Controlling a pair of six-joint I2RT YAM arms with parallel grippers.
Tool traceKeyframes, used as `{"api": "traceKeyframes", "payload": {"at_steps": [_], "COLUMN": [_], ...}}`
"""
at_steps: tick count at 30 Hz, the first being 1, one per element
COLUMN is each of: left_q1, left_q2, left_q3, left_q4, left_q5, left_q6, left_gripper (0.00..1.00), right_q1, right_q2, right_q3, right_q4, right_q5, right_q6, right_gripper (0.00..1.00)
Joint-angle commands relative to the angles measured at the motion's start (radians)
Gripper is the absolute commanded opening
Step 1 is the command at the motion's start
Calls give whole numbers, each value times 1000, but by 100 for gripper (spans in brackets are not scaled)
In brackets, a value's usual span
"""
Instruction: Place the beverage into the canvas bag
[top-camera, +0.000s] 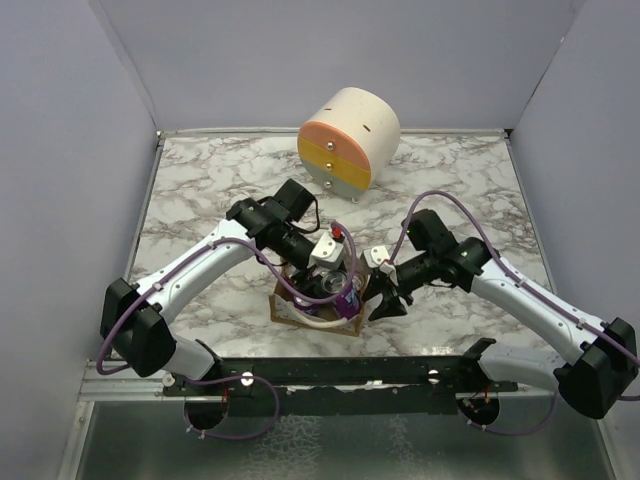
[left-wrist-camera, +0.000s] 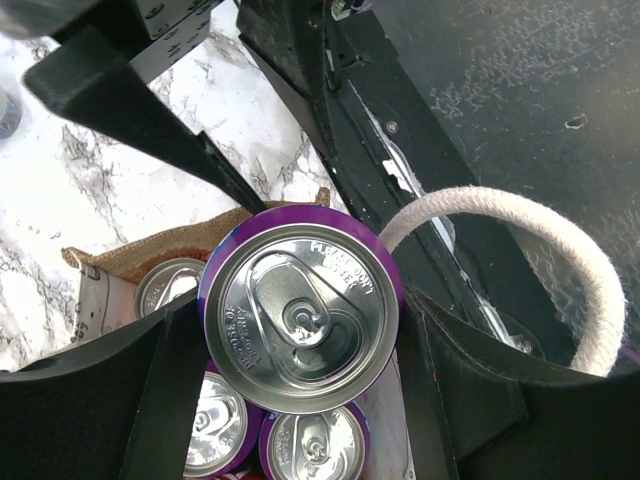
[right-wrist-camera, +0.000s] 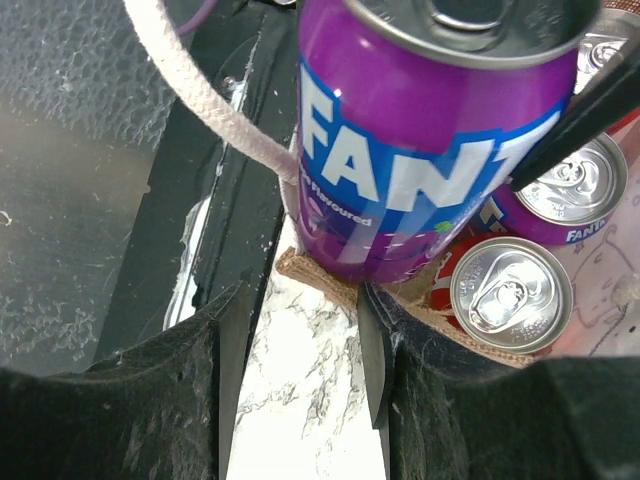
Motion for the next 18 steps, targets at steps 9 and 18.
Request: {"api": "traceKeyframes", "payload": {"at_steps": [9, 18], "left_q1": [-42, -54], "left_q2": [23, 26], "left_q3": [-1, -9], "left_q4": [-23, 37], "left_q5": [87, -2], "left_q6": [28, -51], "left_gripper": [0, 0], "right_q1": [-36, -46], "right_q2": [-21, -26], "right_q3": [-3, -9], "right_q4": [2, 16], "right_q5": [-31, -31], "right_q6": [-6, 0], "right_gripper": [48, 49]}}
